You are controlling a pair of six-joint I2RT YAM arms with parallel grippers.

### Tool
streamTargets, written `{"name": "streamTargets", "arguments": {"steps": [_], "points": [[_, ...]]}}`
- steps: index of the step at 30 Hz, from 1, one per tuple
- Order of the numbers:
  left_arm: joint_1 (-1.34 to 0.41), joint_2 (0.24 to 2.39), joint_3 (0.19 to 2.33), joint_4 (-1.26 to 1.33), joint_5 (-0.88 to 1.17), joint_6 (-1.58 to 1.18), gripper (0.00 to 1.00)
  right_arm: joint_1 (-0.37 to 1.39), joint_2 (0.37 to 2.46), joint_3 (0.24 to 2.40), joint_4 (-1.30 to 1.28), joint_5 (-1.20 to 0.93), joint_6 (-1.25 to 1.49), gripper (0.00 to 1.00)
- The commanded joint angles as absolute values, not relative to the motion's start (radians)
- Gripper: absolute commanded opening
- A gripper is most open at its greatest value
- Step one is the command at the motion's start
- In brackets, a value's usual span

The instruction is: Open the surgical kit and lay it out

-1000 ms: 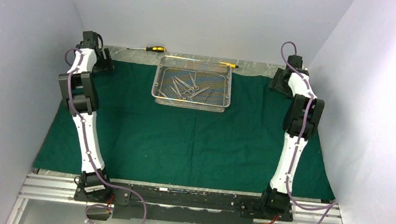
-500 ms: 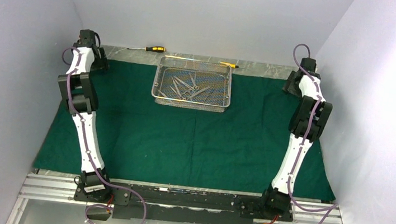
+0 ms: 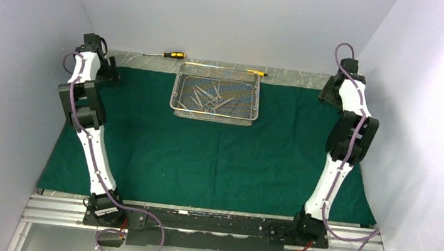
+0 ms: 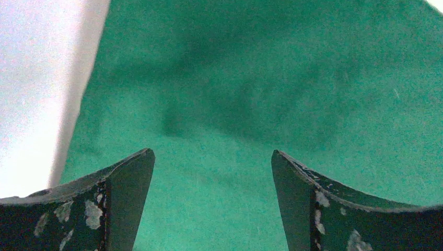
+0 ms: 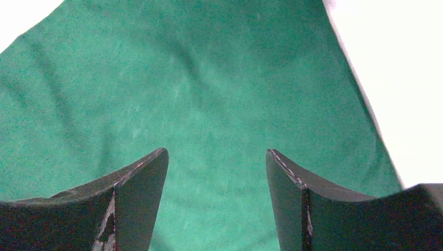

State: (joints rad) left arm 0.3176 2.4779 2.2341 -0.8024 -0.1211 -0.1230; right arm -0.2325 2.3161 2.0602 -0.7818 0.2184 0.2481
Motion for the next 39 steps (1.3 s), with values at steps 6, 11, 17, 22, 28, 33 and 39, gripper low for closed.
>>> {"name": "streamTargets", "arguments": {"steps": [6, 11, 17, 22, 28, 33, 39], "points": [[0.311, 2.022, 1.864, -0.844, -0.064, -0.312, 0.85, -0.194, 1.9, 1.633, -0.87, 0.224, 0.643, 0.62], [0.321, 1.858, 1.577, -0.849, -0.164, -0.437, 0.79, -0.196, 1.757, 1.368, -0.842, 0.244, 0.68, 0.53], [0.384, 1.723, 1.34, -0.815, -0.153, -0.456, 0.79, -0.207, 1.659, 1.167, -0.814, 0.26, 0.655, 0.52], [0.402, 1.706, 1.222, -0.773, -0.13, -0.446, 0.78, -0.23, 1.577, 1.002, -0.727, 0.218, 0.642, 0.53], [0.414, 1.784, 1.184, -0.795, -0.318, -0.436, 0.78, -0.24, 1.615, 0.946, -0.717, 0.268, 0.648, 0.53], [0.449, 1.798, 1.149, -0.789, -0.332, -0.47, 0.78, -0.275, 1.621, 0.917, -0.761, 0.337, 0.693, 0.51], [0.483, 1.837, 1.139, -0.818, -0.363, -0.482, 0.77, -0.283, 1.679, 0.948, -0.855, 0.465, 0.762, 0.39]]}}
